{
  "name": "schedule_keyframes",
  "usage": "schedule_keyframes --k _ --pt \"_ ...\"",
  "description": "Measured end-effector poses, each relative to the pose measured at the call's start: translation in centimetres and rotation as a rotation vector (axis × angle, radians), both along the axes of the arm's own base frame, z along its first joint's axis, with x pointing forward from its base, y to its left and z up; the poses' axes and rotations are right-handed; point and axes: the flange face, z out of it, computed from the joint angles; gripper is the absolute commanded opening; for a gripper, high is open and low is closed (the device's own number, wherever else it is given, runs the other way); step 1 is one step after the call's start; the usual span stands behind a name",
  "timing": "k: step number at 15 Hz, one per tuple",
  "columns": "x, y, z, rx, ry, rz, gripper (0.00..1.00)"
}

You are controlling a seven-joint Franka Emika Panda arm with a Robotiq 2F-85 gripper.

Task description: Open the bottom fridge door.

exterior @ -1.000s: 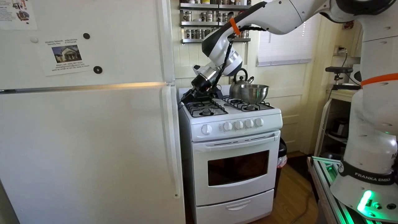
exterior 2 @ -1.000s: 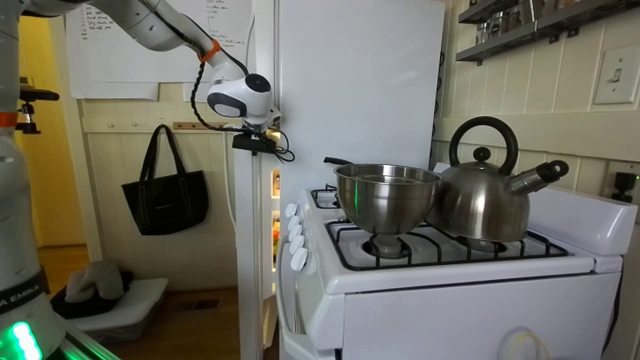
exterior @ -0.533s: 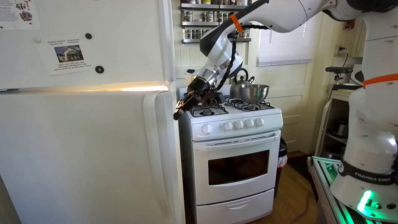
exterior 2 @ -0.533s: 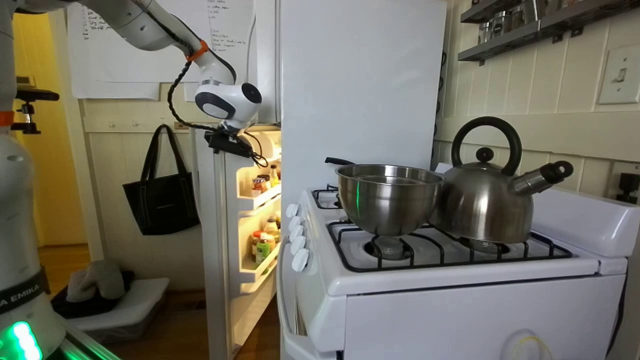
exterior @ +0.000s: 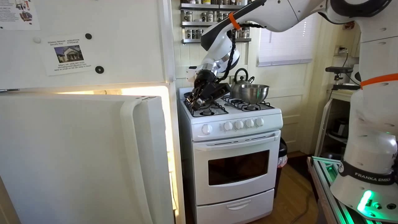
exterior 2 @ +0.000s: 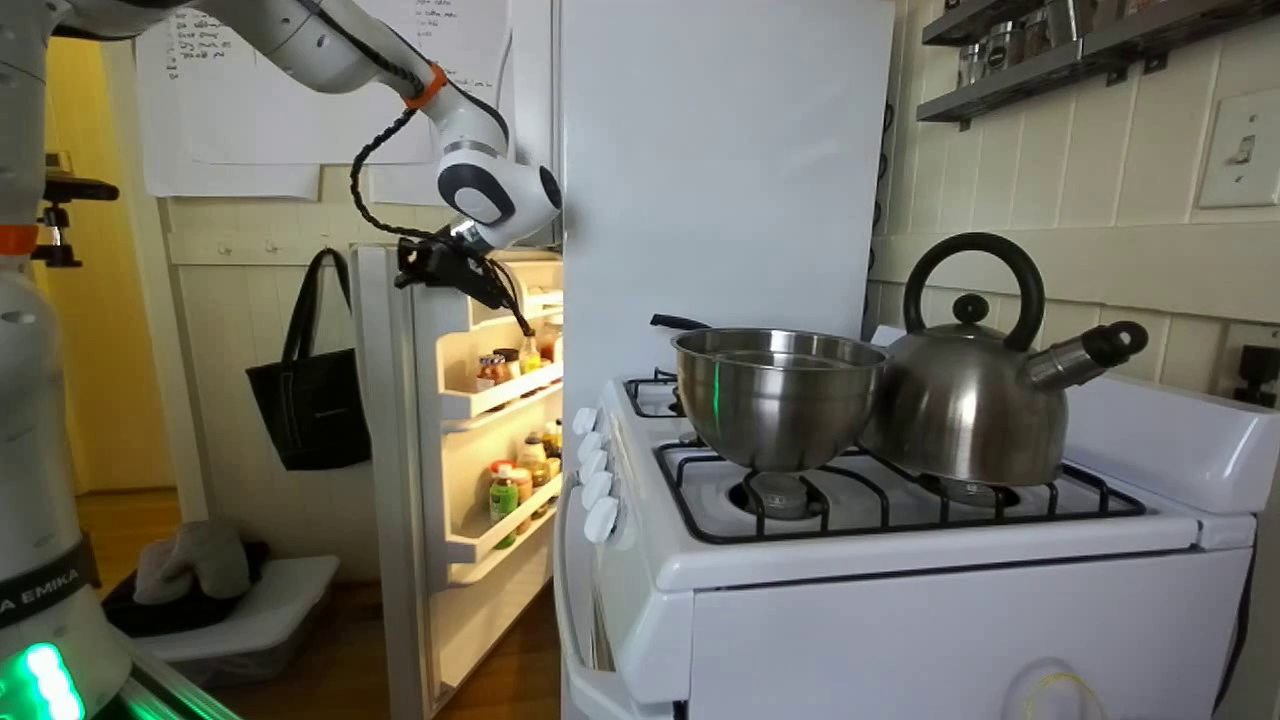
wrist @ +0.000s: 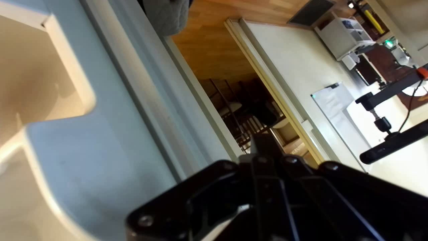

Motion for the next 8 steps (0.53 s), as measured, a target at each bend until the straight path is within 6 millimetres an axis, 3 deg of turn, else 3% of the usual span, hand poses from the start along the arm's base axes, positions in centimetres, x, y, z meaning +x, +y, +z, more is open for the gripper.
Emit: schedule_keyframes --k 3,8 --pt "1.6 -0.8 0.8 -0.096 -0.079 -0.064 0.0" --pt "4.5 1.2 1.4 -0.269 -0.283 -0.247 0.0"
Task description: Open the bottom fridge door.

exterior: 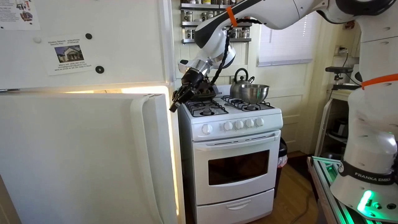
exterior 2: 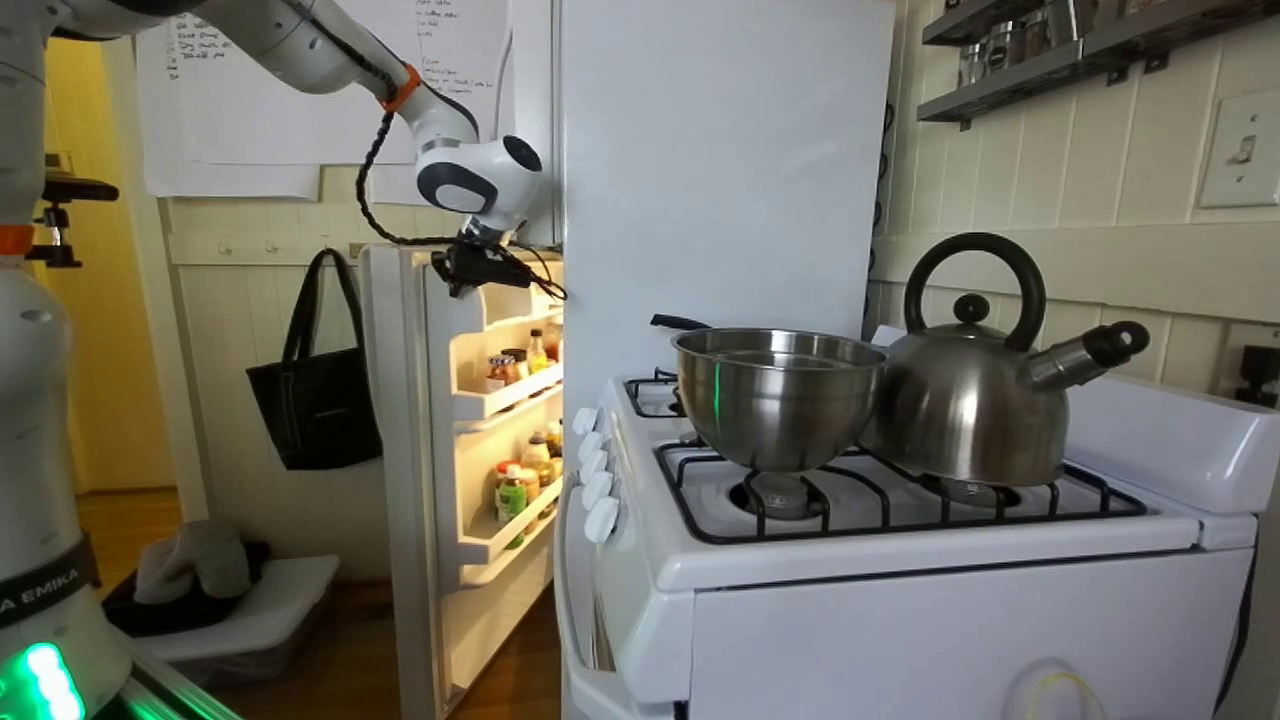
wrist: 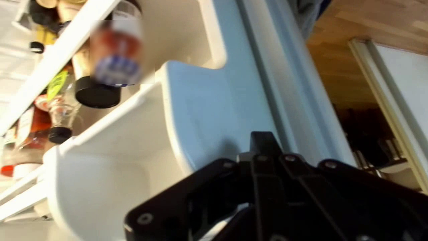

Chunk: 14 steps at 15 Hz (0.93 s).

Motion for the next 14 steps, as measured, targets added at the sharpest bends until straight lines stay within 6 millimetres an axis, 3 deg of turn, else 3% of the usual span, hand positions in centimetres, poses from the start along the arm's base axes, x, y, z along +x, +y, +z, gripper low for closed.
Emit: schedule_keyframes --k 2,8,14 --pt "0.7 0.0 0.2 -0.066 -0.074 -0.074 0.0" --pt "0.2 -2.3 0.3 -0.215 -0.189 -0.318 0.0" --pt "0.2 -2.1 -0.6 -0.126 -0.043 -0.306 0.0"
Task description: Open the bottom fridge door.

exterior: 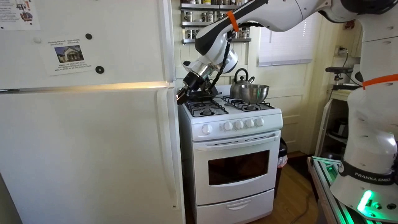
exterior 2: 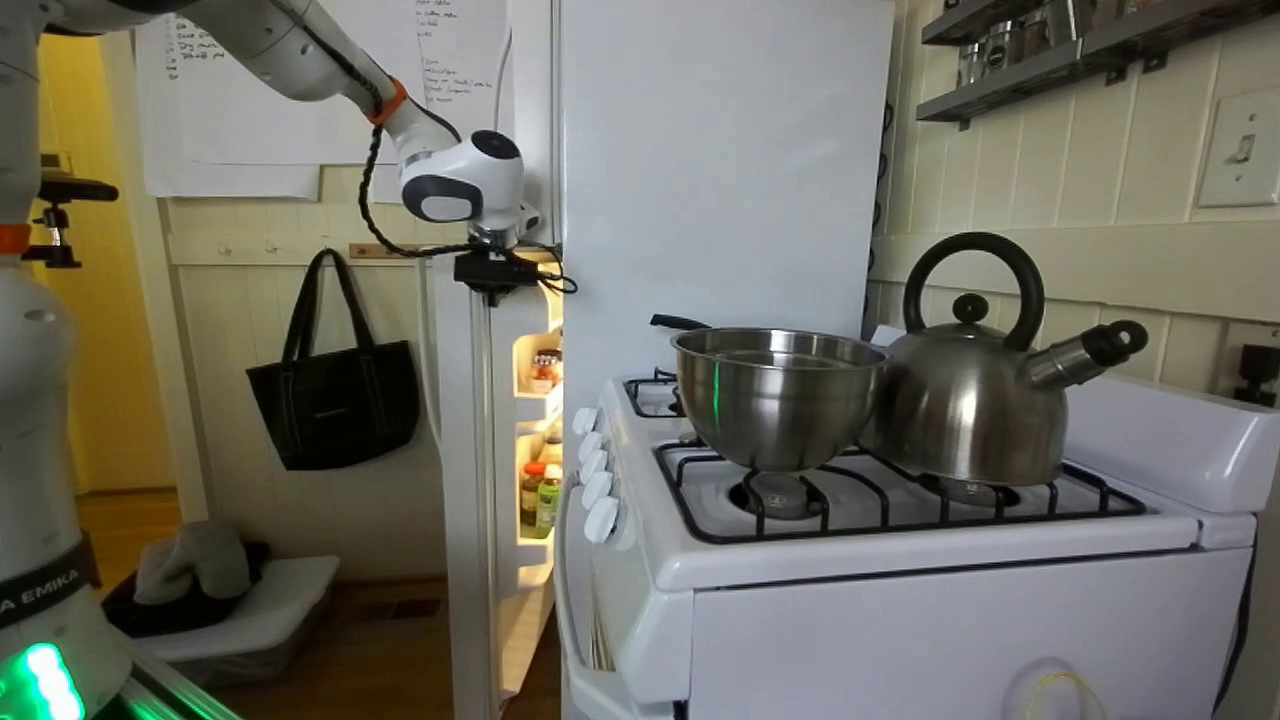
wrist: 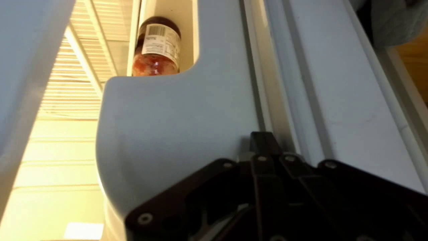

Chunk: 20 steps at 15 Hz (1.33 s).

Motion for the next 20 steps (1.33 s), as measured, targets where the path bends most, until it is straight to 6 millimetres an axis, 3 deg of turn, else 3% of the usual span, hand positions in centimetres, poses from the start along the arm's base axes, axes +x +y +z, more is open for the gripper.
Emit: schedule_keyframes --k 5,10,12,15,17,20 --pt "-0.6 2.2 0.6 0.167 0.123 0.152 0.0" --pt "-1.3 4.5 3.1 0.346 0.174 0.353 0.0" --pt "-1.7 3.7 3.6 0.328 0.236 0.389 0.0" --pt "-2.0 0.6 3.8 0.181 0.287 0.335 0.0" --pt "-1.4 -1.3 4.1 0.092 0.237 0.272 0.0" --pt "-0.2 -1.9 3.8 -0.005 0.119 0.152 0.01"
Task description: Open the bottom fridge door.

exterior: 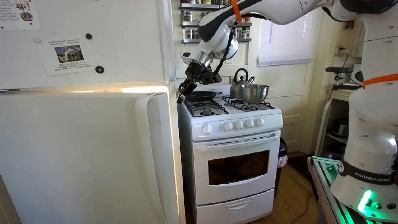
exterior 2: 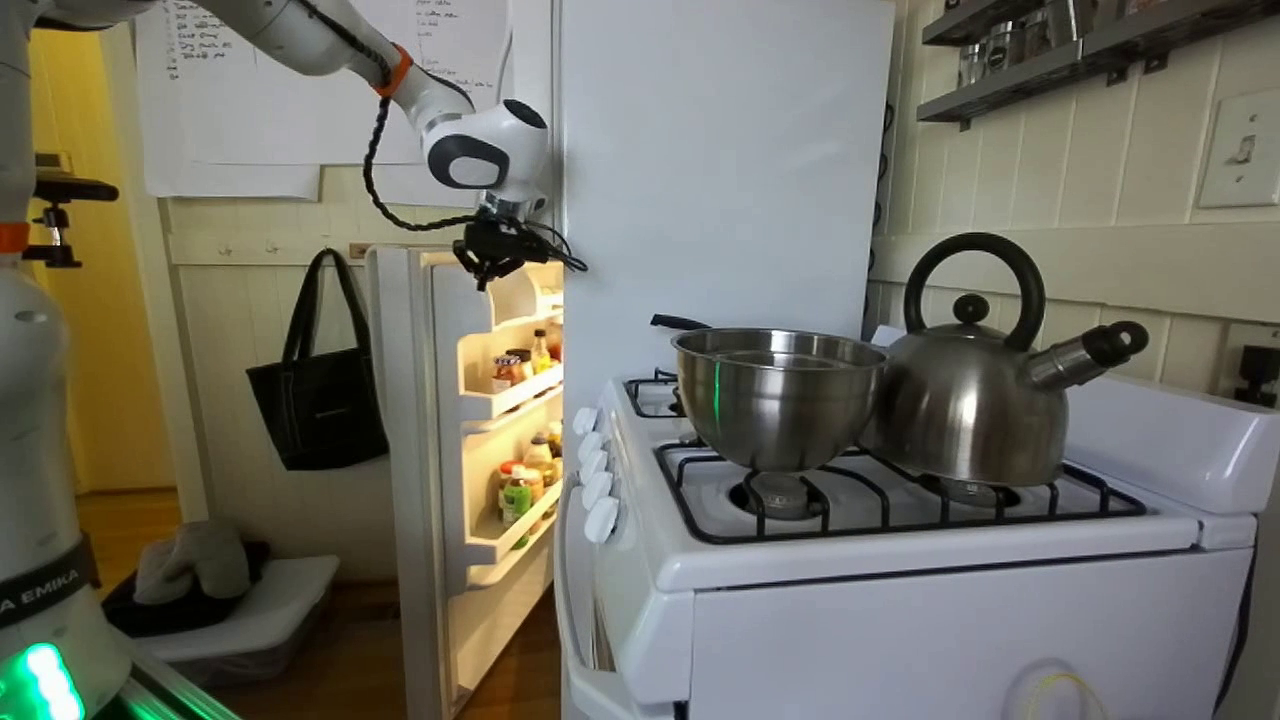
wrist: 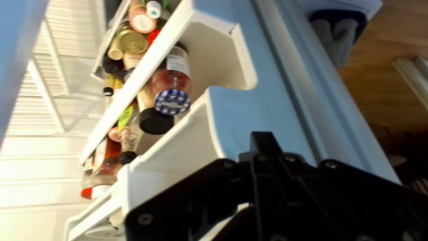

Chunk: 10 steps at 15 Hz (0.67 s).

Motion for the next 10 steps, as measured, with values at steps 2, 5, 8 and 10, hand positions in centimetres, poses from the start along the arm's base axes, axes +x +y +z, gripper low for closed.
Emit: schedule_keyframes --k 2,5,8,10 --pt "0.3 0.3 -0.6 -0.034 -0.033 -0.027 0.0" --pt "0.7 0.4 -0.3 -0.069 -0.094 -0.066 0.0" --pt "1.2 1.6 -1.0 -0.149 -0.21 -0.128 0.0" --pt "0.9 2.0 -2.2 -0.147 -0.209 -0.148 0.0"
